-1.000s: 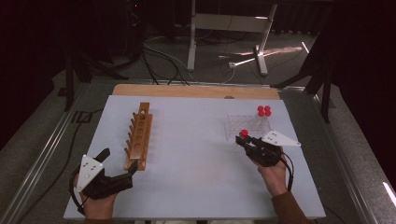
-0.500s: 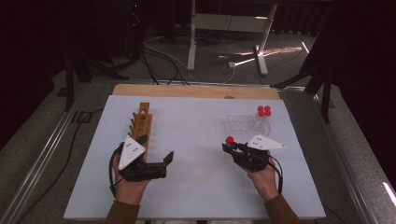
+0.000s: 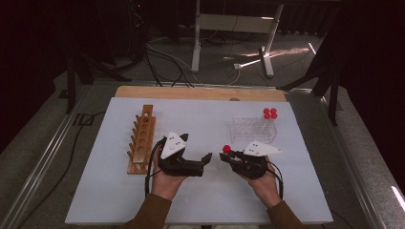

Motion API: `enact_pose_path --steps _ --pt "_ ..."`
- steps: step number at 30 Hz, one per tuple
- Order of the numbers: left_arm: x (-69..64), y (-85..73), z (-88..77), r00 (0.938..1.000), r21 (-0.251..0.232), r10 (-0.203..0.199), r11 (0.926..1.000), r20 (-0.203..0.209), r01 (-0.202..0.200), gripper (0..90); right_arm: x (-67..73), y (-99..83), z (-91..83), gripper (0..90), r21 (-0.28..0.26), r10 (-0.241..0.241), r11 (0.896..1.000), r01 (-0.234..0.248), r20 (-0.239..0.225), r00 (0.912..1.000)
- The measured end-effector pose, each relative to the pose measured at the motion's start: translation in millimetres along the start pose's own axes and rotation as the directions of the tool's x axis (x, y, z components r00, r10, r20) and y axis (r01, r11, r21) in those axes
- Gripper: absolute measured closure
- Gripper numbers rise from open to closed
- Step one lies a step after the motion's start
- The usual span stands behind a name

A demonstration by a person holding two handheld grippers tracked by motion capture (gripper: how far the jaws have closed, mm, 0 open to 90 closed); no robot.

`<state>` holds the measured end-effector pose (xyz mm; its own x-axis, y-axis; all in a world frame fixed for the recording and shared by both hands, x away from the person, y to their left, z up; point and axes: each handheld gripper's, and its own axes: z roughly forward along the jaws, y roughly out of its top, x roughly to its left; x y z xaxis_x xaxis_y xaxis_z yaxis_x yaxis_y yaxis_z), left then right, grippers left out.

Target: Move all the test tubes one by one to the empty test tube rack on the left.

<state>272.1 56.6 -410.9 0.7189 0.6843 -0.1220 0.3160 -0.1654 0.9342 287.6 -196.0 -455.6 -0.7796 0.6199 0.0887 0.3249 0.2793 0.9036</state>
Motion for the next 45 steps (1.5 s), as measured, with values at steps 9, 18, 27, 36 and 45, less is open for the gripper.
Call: enact_pose_path --steps 9,18,27,36,45 --pt "-14.0 4.4 23.5 0.9976 0.039 0.040 0.9984 0.057 -0.042 20.9 7.2 1.4 3.7 74.3 0.007 -0.019 1.000 0.019 -0.026 0.9995" --pt "-22.7 4.0 38.7 0.9913 0.109 0.092 0.9888 0.094 -0.102 55.7 9.6 1.4 5.2 74.3 0.012 -0.022 1.000 0.023 -0.045 0.9987" --pt "-23.5 3.3 39.1 0.9899 0.131 0.105 0.9845 0.095 -0.117 71.1 8.1 -0.2 5.6 71.3 0.005 -0.013 1.000 0.013 -0.057 0.9983" --pt "-15.5 6.6 32.0 0.9945 0.099 0.084 0.9910 0.063 -0.090 71.1 -7.8 -1.8 -3.5 25.5 -0.033 0.066 0.997 -0.066 -0.002 0.9978" --pt "-1.4 9.5 22.6 0.9969 0.089 0.072 0.9932 0.032 -0.075 71.2 -9.0 -4.9 -15.1 13.5 -0.039 0.055 0.998 -0.054 0.031 0.9980"
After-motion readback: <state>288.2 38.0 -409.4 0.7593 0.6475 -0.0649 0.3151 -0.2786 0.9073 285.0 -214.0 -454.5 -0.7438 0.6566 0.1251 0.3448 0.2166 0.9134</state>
